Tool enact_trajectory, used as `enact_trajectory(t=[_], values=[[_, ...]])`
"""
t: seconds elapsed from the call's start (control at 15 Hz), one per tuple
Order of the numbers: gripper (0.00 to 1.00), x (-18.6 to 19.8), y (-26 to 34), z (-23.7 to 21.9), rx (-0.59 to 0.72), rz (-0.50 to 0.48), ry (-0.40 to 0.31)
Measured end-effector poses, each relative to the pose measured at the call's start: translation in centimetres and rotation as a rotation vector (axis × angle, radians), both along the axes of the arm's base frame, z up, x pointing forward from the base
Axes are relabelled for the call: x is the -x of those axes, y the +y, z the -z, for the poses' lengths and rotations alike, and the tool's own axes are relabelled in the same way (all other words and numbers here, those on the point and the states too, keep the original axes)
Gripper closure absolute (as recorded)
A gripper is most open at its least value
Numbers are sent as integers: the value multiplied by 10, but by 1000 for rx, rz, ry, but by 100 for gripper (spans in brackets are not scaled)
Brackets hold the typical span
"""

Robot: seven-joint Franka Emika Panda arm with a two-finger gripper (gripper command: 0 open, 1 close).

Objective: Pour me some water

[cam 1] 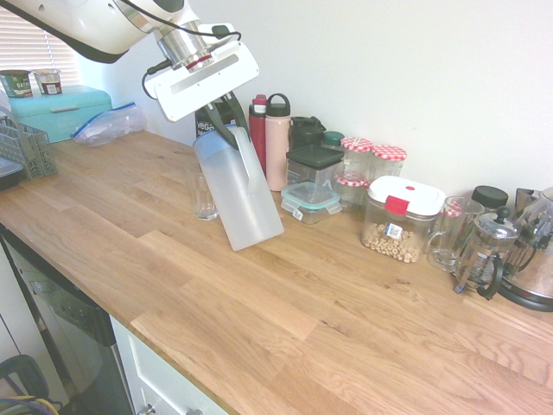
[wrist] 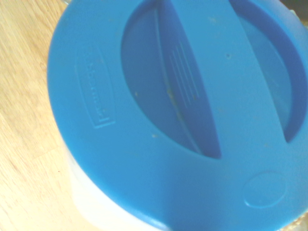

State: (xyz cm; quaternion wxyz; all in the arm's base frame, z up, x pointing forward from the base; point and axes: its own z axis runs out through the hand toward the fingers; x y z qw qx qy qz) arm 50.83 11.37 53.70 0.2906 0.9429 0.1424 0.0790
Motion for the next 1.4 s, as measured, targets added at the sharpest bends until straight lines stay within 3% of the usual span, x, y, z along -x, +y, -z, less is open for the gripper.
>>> enact_trajectory(t=[0.87, 1.07, 1.4], values=[[100, -2, 1, 2, 13, 3, -15], [100, -4, -15, -12, -126, 59, -45], [100, 4, -97, -66, -351, 180, -168]])
